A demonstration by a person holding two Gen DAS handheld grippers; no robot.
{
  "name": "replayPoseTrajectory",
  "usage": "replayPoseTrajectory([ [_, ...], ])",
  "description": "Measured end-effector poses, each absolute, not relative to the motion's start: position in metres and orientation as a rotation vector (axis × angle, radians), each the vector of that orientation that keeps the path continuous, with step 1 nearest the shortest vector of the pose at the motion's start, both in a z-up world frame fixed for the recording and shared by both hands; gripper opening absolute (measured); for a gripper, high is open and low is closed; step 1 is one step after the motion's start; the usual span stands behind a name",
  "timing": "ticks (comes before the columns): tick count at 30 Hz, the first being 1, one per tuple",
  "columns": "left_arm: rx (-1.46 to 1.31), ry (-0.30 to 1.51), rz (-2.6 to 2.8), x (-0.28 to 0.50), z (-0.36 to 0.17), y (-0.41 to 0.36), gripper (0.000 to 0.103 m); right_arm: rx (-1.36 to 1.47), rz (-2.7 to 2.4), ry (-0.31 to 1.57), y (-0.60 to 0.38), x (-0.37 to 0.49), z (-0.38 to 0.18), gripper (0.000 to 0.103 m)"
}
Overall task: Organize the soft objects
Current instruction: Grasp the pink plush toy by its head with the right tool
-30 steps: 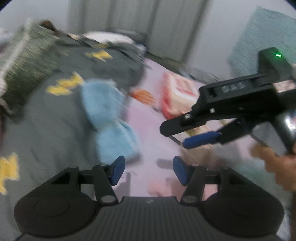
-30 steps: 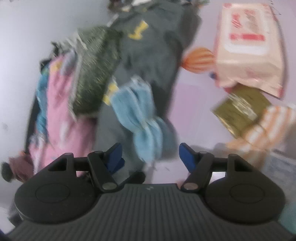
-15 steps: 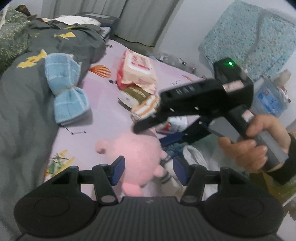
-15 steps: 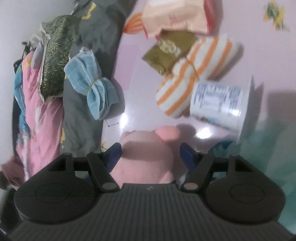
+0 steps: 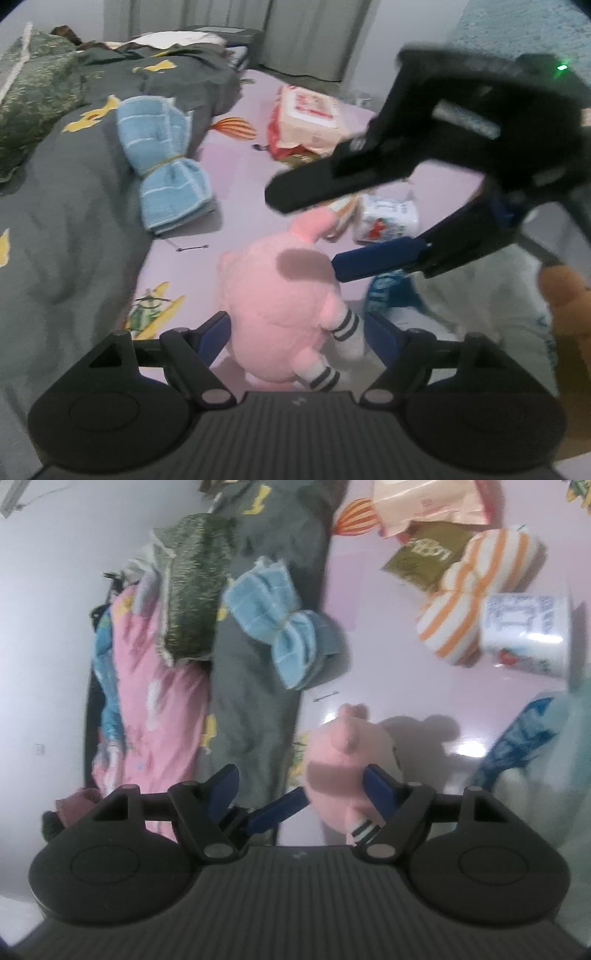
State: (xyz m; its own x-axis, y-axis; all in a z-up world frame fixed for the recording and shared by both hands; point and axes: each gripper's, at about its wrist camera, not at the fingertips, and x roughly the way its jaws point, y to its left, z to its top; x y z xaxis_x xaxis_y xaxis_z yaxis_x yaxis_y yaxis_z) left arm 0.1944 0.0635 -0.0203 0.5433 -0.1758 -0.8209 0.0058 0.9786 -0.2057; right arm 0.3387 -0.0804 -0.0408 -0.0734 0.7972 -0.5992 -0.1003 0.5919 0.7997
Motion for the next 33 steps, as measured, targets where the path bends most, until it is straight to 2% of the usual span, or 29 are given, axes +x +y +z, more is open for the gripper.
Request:
replayPoseTrajectory([
  [9, -0.335, 0.993, -0.105, 0.194, -0.031, 0.094, 0.078, 0.635, 0.747, 1.354, -0.083, 0.343, -0.036, 0.076],
  [16, -0.386, 0.98, -0.115, 0.19, -0.036, 0.102, 0.078, 0.59, 0.721, 1.502, -0.057, 0.341, -0.081, 0.077],
  [20, -0.408, 0.975, -0.11, 0.188, -0.035, 0.104, 0.078, 0.577, 0.711, 1.494, -0.05, 0.336, -0.088, 0.077],
  [25, -0.413, 0.962, -0.138, 0.182, -0.025, 0.102, 0.078, 0.518, 0.704, 1.453, -0.054, 0.335, -0.069, 0.071],
  [33, -0.386, 0.938, -0.139, 0.17, -0.017, 0.101, 0.079, 0.194, 0.586, 1.319, -0.064, 0.346, -0.006, 0.073],
])
